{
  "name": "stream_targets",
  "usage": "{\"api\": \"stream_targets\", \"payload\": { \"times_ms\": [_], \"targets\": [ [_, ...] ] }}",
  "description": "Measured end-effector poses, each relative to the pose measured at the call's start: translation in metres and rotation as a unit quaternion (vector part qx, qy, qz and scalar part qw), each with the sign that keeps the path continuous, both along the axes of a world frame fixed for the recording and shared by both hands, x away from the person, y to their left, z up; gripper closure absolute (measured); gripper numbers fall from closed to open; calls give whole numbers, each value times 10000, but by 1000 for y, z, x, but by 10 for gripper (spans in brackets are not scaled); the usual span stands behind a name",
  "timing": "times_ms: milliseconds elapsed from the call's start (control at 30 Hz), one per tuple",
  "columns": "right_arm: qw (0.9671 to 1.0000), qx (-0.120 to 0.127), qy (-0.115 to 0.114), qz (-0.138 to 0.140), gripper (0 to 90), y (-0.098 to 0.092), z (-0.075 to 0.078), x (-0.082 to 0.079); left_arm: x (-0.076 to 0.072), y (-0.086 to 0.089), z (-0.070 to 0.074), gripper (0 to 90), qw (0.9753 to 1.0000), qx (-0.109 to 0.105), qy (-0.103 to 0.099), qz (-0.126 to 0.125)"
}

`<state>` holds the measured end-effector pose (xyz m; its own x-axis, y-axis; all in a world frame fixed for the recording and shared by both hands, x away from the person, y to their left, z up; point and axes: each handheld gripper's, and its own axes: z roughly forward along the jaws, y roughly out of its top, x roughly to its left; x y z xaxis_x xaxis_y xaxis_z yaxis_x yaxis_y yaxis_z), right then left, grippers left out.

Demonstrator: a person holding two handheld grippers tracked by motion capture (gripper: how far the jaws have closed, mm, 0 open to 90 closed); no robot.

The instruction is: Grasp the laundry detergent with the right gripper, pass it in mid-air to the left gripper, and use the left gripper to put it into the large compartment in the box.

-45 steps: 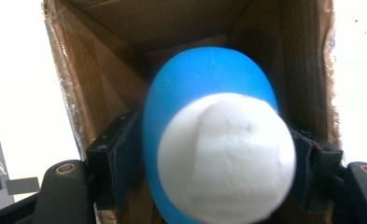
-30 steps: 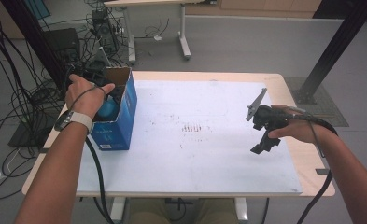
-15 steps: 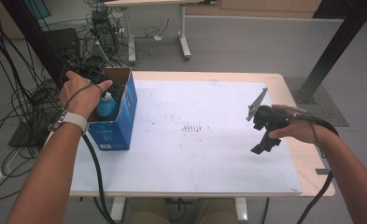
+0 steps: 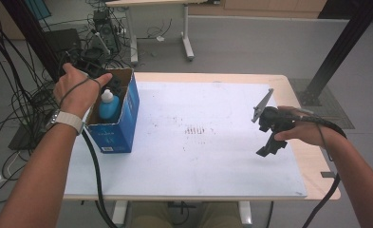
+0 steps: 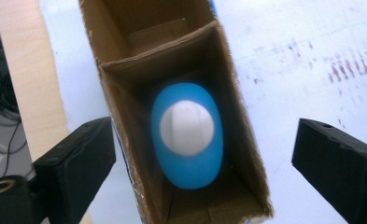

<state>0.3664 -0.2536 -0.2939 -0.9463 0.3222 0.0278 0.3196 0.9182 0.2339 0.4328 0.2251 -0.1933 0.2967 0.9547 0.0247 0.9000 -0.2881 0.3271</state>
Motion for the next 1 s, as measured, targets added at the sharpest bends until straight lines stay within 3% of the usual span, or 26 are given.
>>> {"api": "stream_targets", "payload": {
  "times_ms": [100, 300, 633, 833, 967, 1000],
  "targets": [
    [10000, -4, 7, 2, 65, 1, 0, 0, -2, -2, 6, 71, 9999, -95, -54, -90],
    [10000, -14, -11, 1, 66, 4, 2, -1, -11, -15, 20, 64, 9983, -173, -196, -521],
    [10000, 1, -79, -3, 66, 7, 8, -4, -23, -35, 35, 60, 9918, -194, -284, -1235],
    [9999, 48, -110, -105, 64, 3, 11, -5, -28, -46, 36, 59, 9838, -199, -331, -1750],
    [9999, 18, -60, -157, 66, 0, 8, -5, -31, -59, 32, 66, 9734, -239, -322, -2254],
    [9999, 25, -54, -159, 66, 0, 7, -5, -32, -62, 31, 65, 9695, -229, -261, -2427]
  ]
}}
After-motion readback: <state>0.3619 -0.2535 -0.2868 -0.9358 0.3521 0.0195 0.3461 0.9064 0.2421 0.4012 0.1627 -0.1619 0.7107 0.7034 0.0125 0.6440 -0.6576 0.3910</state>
